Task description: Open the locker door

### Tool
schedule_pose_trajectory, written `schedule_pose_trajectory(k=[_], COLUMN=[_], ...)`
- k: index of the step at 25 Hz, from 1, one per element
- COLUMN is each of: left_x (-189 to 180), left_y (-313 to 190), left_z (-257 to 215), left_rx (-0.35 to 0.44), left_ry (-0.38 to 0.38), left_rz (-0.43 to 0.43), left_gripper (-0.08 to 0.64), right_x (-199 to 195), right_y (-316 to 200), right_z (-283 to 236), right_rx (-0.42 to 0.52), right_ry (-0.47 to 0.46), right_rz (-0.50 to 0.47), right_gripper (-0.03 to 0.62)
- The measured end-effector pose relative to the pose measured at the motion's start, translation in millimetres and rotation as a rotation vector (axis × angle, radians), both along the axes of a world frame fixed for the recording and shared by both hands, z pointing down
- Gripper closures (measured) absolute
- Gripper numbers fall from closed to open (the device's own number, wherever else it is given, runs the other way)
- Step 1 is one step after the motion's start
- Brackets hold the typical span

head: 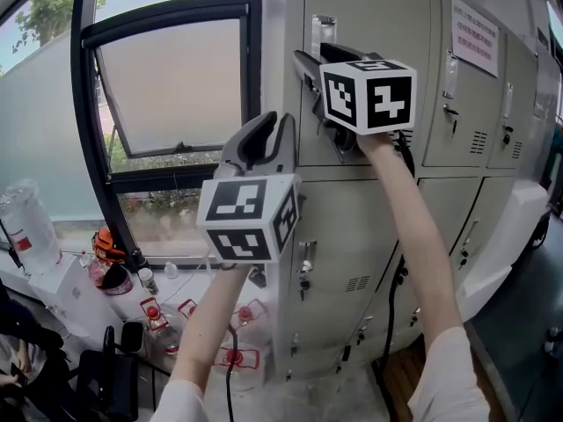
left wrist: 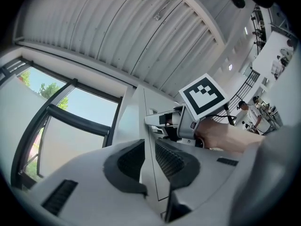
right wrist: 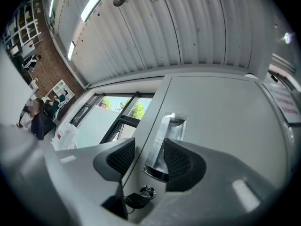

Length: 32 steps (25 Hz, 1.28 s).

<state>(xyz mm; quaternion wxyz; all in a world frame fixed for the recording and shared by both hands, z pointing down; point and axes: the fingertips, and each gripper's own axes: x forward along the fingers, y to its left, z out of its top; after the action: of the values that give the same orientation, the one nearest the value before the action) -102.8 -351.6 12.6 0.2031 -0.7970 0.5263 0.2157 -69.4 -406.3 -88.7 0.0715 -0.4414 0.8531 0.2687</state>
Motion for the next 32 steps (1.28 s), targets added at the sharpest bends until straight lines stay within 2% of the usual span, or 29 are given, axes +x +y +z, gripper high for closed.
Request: schedule_pose_trajectory(k=[6, 11, 15, 26, 32], left_x=[-4, 15, 32, 69, 88], left_y=[5, 11, 14, 27, 42], left_z=[2, 4, 6, 10, 10], left_rx=[-0.011, -0.040, -0.056, -0.086, -0.071], left_ry=[-0.005, -0.030, -0.055, -0.067, -0.069], left_rz=[0.018, 0.117, 0.162, 0.308, 0.361], left_gripper=[0.477, 0.406, 0.403, 0.407, 0.453], right_x=[3, 8, 17, 44, 56], right_y=[9, 29, 49, 94, 114], right_z=[0, 3, 3, 2, 7], right_rx=[0.005, 0.035, 0.049, 0.075, 0.095], right_ry=[0.000, 0.033, 0.037, 0.046, 0.093], right_rz=[0.017, 0.025, 0.020, 0.014, 0.063], right_gripper=[0.413, 0.413, 0.413, 0.413, 0.413])
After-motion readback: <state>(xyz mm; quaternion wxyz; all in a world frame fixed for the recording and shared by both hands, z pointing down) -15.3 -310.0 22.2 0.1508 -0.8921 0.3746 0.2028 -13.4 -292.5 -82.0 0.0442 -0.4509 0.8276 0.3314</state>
